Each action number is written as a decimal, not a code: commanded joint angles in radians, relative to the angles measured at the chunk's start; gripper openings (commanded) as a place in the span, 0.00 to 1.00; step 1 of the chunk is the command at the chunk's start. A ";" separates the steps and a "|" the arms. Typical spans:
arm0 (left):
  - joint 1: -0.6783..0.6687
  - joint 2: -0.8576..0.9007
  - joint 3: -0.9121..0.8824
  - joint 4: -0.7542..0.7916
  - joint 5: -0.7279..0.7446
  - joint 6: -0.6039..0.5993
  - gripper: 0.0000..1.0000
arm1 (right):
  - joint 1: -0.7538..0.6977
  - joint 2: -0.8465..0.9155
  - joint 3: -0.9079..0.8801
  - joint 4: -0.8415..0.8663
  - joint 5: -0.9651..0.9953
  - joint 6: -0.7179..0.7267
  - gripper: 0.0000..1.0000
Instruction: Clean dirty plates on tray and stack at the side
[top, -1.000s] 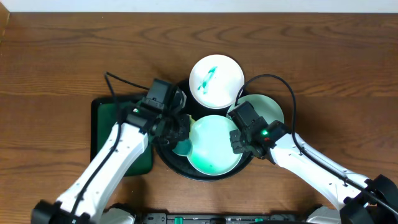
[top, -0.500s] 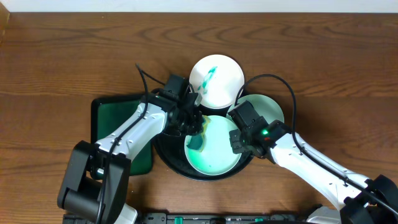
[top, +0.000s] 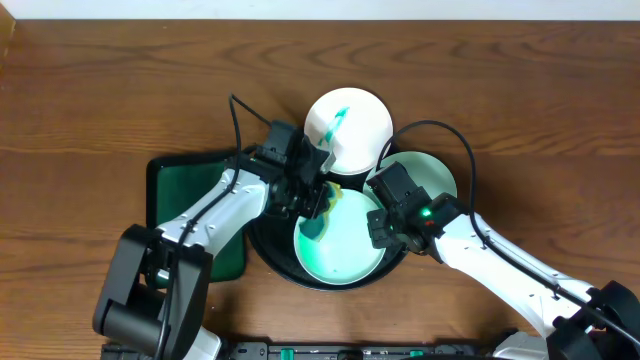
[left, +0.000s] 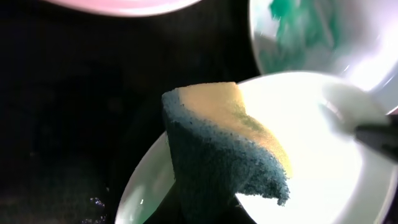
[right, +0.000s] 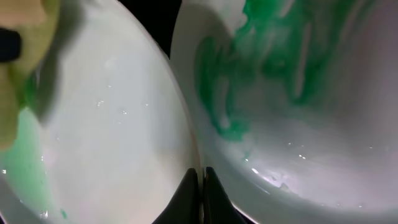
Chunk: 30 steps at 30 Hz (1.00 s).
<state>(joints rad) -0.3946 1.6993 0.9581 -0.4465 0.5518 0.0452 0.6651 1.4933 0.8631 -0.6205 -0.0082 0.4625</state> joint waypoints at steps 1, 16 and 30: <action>0.001 0.013 -0.053 0.013 0.008 0.075 0.07 | 0.003 -0.008 0.019 -0.001 -0.043 -0.015 0.01; 0.001 -0.002 -0.064 -0.050 -0.010 0.021 0.07 | 0.003 -0.008 0.019 -0.013 -0.045 -0.015 0.01; 0.001 -0.098 -0.064 -0.163 0.101 0.076 0.07 | 0.003 -0.008 0.019 -0.018 -0.045 -0.015 0.01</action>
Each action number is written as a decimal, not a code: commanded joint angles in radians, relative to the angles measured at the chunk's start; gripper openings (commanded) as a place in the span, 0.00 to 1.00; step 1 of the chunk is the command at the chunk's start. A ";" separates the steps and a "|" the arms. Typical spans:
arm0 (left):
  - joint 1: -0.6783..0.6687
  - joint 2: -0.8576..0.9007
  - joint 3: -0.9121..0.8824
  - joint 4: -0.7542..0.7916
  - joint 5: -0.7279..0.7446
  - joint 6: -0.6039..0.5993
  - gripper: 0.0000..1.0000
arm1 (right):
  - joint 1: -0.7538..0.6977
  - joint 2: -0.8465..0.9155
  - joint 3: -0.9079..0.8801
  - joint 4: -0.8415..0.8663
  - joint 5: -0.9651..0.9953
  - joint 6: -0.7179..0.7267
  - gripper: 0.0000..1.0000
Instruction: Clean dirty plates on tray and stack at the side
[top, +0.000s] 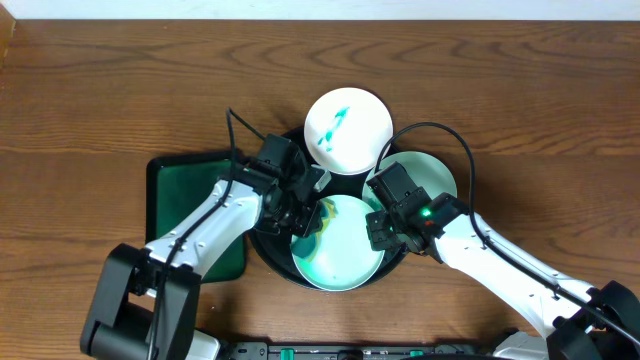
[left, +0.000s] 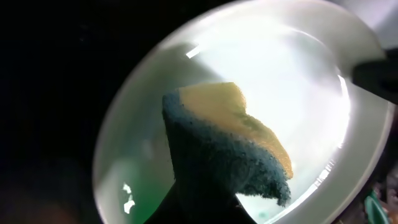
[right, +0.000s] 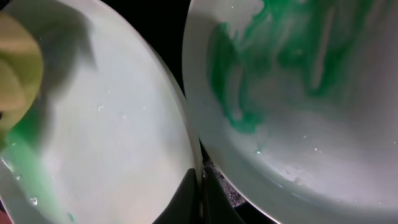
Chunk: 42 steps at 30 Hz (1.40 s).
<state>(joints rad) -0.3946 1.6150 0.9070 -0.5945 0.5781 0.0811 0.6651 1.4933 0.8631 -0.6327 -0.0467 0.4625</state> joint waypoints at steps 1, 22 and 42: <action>0.001 -0.014 -0.013 -0.014 0.076 0.047 0.07 | 0.003 -0.008 0.019 -0.006 -0.007 -0.015 0.01; 0.002 0.051 -0.013 0.096 -0.110 0.006 0.07 | 0.003 -0.008 0.019 -0.015 -0.007 -0.023 0.01; -0.053 0.025 -0.003 0.019 -0.055 -0.106 0.07 | 0.003 -0.008 0.019 -0.015 -0.012 -0.026 0.01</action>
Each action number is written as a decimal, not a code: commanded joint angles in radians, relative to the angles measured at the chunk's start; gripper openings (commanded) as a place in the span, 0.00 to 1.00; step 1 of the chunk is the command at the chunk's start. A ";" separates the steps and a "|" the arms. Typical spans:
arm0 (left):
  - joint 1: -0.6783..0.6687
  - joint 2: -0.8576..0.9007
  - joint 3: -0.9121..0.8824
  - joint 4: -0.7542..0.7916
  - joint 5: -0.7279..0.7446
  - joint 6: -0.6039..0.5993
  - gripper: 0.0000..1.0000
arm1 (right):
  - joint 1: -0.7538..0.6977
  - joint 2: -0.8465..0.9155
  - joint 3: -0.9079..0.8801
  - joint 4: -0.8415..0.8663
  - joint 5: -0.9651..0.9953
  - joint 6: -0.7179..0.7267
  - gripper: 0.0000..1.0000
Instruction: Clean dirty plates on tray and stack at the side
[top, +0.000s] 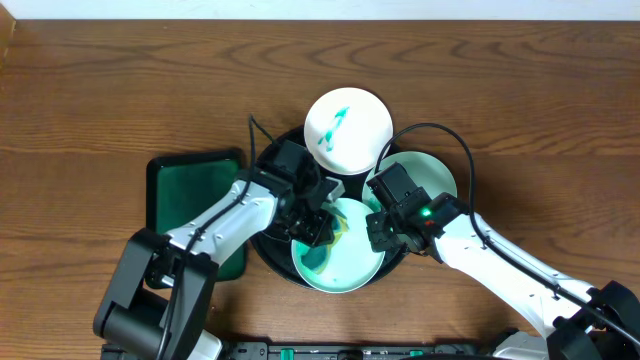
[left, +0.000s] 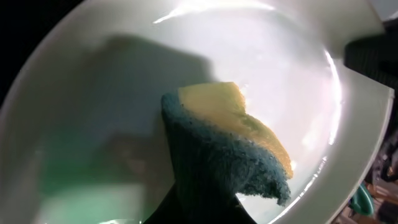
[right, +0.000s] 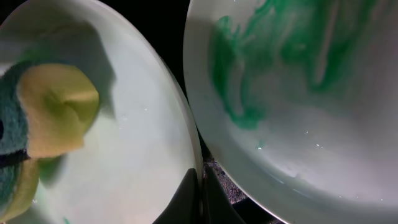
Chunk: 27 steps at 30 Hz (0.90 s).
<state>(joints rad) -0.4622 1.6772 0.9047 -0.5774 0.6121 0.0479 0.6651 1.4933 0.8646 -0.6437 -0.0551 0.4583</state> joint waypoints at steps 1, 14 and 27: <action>0.027 -0.051 0.007 -0.002 -0.121 -0.089 0.07 | 0.003 -0.008 0.018 -0.003 -0.003 -0.023 0.01; 0.243 -0.343 0.054 -0.068 -0.293 -0.174 0.07 | 0.003 -0.010 0.023 -0.004 -0.006 -0.022 0.01; 0.423 -0.397 0.054 -0.289 -0.434 -0.256 0.08 | 0.004 -0.010 0.259 -0.168 0.145 -0.130 0.01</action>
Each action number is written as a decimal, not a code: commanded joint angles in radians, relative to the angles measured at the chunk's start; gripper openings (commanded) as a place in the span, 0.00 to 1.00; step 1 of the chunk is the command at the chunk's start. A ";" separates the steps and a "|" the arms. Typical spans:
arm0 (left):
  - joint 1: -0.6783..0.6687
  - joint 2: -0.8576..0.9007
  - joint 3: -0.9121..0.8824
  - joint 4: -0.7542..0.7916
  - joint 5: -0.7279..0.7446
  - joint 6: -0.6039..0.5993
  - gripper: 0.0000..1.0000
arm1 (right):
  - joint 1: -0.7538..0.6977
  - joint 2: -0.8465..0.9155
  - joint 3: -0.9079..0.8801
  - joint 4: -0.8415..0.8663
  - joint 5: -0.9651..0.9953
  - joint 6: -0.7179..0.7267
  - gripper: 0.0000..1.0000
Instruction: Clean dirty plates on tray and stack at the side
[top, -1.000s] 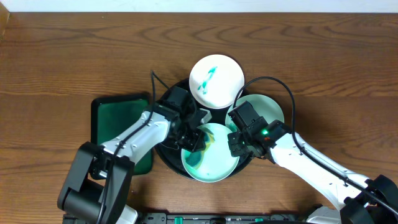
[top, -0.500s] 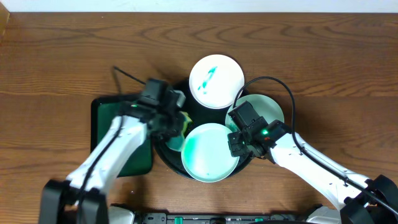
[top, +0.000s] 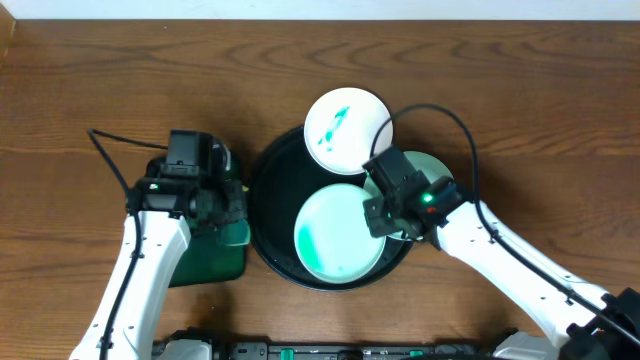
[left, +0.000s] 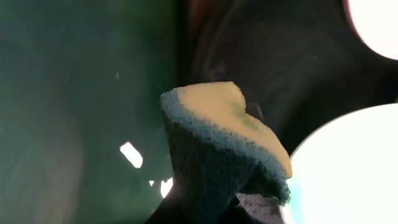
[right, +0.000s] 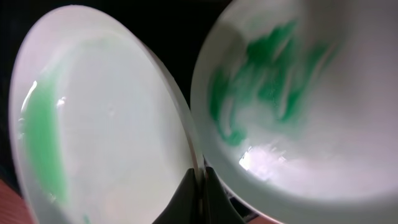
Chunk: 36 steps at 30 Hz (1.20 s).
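My right gripper (top: 375, 215) is shut on the right rim of a white plate (top: 338, 238), which lies in the black round tray (top: 268, 215). In the right wrist view the thin black fingers (right: 200, 177) pinch that rim, and the plate (right: 99, 124) shows a green streak along its left side. A second plate (right: 298, 106) smeared green lies just right of it. A third plate (top: 348, 132) with a green smear sits at the tray's far edge. My left gripper (top: 228, 205) is shut on a yellow and blue-green sponge (left: 224, 137) over the green basin (top: 195, 255).
The green square basin (left: 68, 93) stands on the brown wooden table (top: 100, 90), directly left of the black tray (left: 280, 74). The right arm's cable (top: 440, 115) arches over the plate on the right.
My left gripper has moved with the sponge off the held plate, leftward to above the green basin. The right gripper keeps its hold on the plate's rim, and the plate now shows uncovered.
The right gripper held the front plate's rim at every moment. My left gripper had the sponge at the plate's far left edge, then on its left side, then on its middle. Now the sponge is over the green basin and a green streak shows on the plate.
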<state>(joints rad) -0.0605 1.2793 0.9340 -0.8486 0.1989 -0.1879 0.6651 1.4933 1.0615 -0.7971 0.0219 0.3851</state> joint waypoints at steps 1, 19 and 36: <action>0.029 0.001 0.025 -0.028 -0.021 -0.021 0.07 | 0.004 -0.010 0.082 -0.029 0.082 -0.070 0.01; 0.088 0.001 0.025 -0.056 -0.058 -0.021 0.07 | 0.027 0.039 0.267 -0.131 0.332 -0.275 0.01; 0.167 0.070 0.025 -0.060 -0.058 -0.033 0.07 | 0.276 0.389 0.703 -0.373 0.916 -0.369 0.01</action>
<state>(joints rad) 0.1020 1.3342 0.9340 -0.9051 0.1501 -0.2104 0.9035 1.8595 1.7012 -1.1526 0.7212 0.0467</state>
